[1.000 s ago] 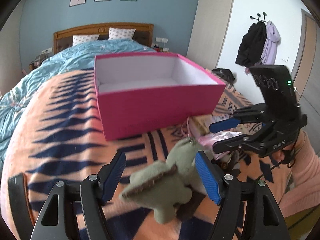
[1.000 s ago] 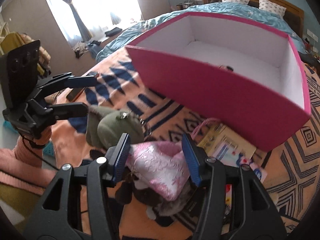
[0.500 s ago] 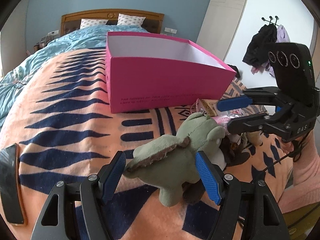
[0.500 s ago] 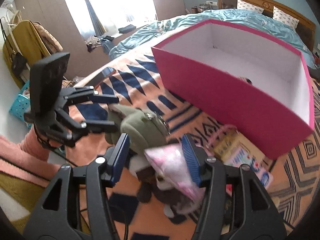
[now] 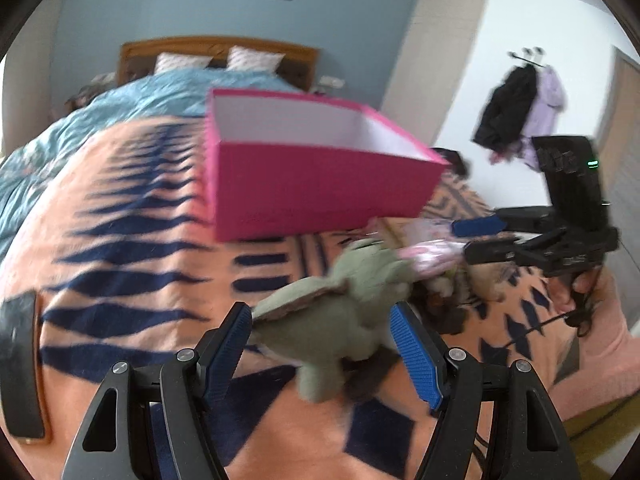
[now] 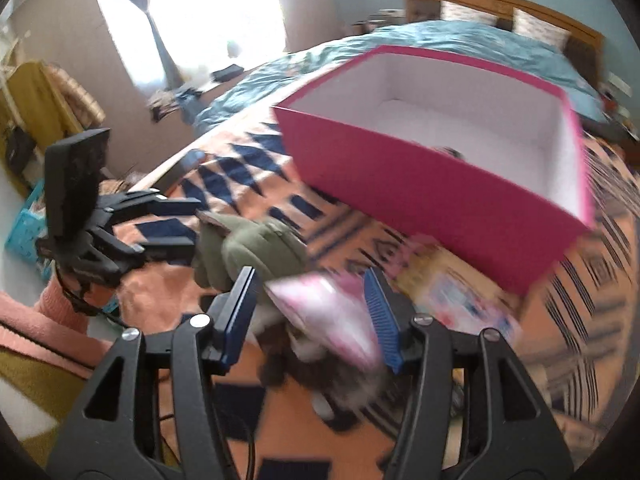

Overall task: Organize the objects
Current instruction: 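Move the right gripper back to the toy pile and grasp the brown-white plush, then lift the brown-white plush with the right gripper toward the box, then lower the brown-white plush into the box and open the right gripper, then grasp the green dinosaur plush with the left gripper, then carry the green dinosaur with the left gripper over the pink box, then release the green dinosaur into the box by opening the left gripper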

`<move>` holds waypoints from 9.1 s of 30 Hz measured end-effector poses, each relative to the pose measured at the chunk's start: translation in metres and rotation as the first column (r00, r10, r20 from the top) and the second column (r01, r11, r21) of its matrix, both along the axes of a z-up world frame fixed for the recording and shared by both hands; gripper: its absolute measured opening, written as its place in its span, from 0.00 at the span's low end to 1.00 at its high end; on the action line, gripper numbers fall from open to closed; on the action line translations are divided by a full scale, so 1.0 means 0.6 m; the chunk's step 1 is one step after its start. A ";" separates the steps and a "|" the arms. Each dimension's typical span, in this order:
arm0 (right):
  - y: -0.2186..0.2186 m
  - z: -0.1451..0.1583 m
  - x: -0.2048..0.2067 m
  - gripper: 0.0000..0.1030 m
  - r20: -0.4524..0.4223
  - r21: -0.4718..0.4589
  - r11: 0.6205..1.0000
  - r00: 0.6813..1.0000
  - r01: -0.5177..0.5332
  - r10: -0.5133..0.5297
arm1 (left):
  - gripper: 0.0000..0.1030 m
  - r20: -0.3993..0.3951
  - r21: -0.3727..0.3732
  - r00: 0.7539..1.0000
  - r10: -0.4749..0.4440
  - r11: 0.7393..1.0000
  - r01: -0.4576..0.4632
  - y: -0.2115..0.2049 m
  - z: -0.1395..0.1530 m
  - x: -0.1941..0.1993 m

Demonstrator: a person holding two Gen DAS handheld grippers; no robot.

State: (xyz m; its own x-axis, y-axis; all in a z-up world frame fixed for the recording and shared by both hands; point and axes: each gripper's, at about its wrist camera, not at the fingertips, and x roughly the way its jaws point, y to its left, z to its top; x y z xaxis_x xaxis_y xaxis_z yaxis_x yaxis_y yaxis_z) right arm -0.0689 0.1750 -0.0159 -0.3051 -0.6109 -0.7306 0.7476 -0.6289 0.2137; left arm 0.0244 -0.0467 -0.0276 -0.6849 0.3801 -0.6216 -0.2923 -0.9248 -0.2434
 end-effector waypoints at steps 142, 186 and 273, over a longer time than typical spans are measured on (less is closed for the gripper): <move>-0.070 0.087 -0.221 0.56 0.011 -0.111 0.978 0.984 0.178 -0.178 | 0.71 -0.117 -0.048 0.992 0.047 0.997 -0.053 -0.031 0.124 -0.204; -0.150 -0.084 -0.037 0.58 0.148 -0.098 0.995 0.989 0.019 -0.005 | 0.56 0.147 0.076 0.981 0.129 0.987 -0.142 -0.059 -0.047 -0.077; -0.169 0.066 -0.400 0.59 0.080 -0.019 0.993 0.990 0.116 -0.114 | 0.60 0.105 -0.073 0.977 0.185 0.981 -0.178 -0.039 0.083 -0.459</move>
State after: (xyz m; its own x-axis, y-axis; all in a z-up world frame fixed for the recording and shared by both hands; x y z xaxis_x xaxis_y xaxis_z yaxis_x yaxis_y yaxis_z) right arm -0.3088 0.0735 0.0237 -0.3161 -0.5925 -0.7410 0.6509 -0.7036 0.2849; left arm -0.2508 -0.0700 0.0224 -0.6647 0.2133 -0.7160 -0.0926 -0.9745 -0.2044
